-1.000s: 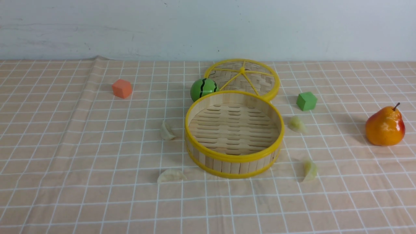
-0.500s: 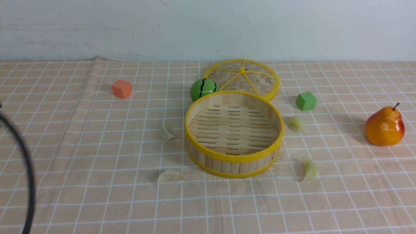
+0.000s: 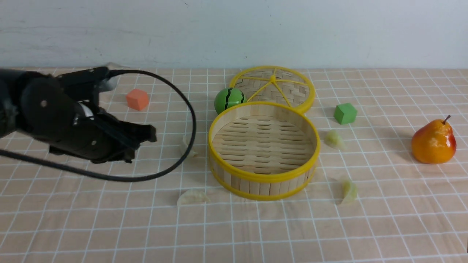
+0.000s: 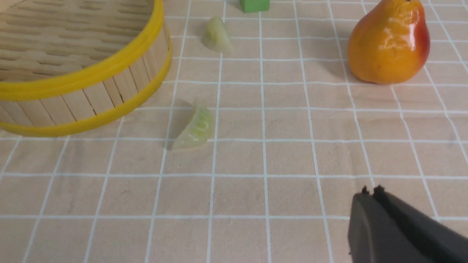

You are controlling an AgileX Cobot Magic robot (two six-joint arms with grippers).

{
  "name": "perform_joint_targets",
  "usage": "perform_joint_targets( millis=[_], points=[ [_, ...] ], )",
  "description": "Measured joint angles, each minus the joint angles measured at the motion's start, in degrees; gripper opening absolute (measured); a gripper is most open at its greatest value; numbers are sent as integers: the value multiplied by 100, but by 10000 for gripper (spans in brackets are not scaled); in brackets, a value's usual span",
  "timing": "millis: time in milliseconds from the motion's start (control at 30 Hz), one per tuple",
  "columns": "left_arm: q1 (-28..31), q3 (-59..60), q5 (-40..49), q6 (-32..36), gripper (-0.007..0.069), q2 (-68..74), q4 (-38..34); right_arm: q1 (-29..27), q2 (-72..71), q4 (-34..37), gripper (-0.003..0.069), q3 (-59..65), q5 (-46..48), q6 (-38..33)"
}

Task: Put the dumplings into the steamer on the table with the brown tablecloth.
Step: 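Reach for and grasp a dumpling on the table with the left gripper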

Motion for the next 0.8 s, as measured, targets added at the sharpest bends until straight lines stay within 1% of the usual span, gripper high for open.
perform_joint_targets(
  millis=[100, 167, 267, 300, 333, 400, 467, 533, 567, 600, 700, 733, 767, 800],
  points=[
    [-29, -397, -222, 56, -14, 305, -13, 0, 241, 294, -14, -350, 538, -9],
    [-29, -588, -213, 121, -14, 396, -7, 0, 387, 376, -14, -470, 667, -48],
    [-29, -1265, 173, 298, -8, 817, -13, 0, 921, 783, -13, -706, 882, -448],
    [-29, -1582, 412, 350, 5, 1004, -63, 0, 1189, 1009, -13, -789, 897, -624],
    [-29, -1626, 497, 357, 11, 1070, -72, 0, 1226, 1091, -13, -801, 916, -689],
    [-29, -1993, 803, 385, 49, 1340, -153, 0, 1526, 1440, -13, -914, 994, -986],
    [-40, -2399, 1198, 395, 151, 1794, -328, 0, 1826, 2046, -10, -1063, 1106, -1580],
    [-101, -2626, 1310, 423, 233, 2057, -386, 0, 1915, 2390, -10, -1105, 1130, -1925],
    [-109, -2645, 1324, 423, 251, 2115, -386, 0, 1921, 2481, -10, -1112, 1130, -1966],
    [-203, -2813, 1303, 481, 314, 2334, -386, 0, 1950, 2850, -10, -1118, 1130, -2306],
    [-349, -3087, 1157, 604, 374, 2774, -276, 0, 1984, 3480, -10, -1118, 1130, -2849],
    [-390, -3188, 1107, 616, 380, 2927, -218, 0, 1989, 3700, -10, -1118, 1130, -3035],
    [-396, -3208, 1107, 616, 382, 2927, -218, 0, 1989, 3741, -10, -1118, 1130, -3070],
    [-428, -3346, 1052, 603, 382, 3137, -107, 0, 1989, 4022, -10, -1122, 1141, -3344]
  ],
)
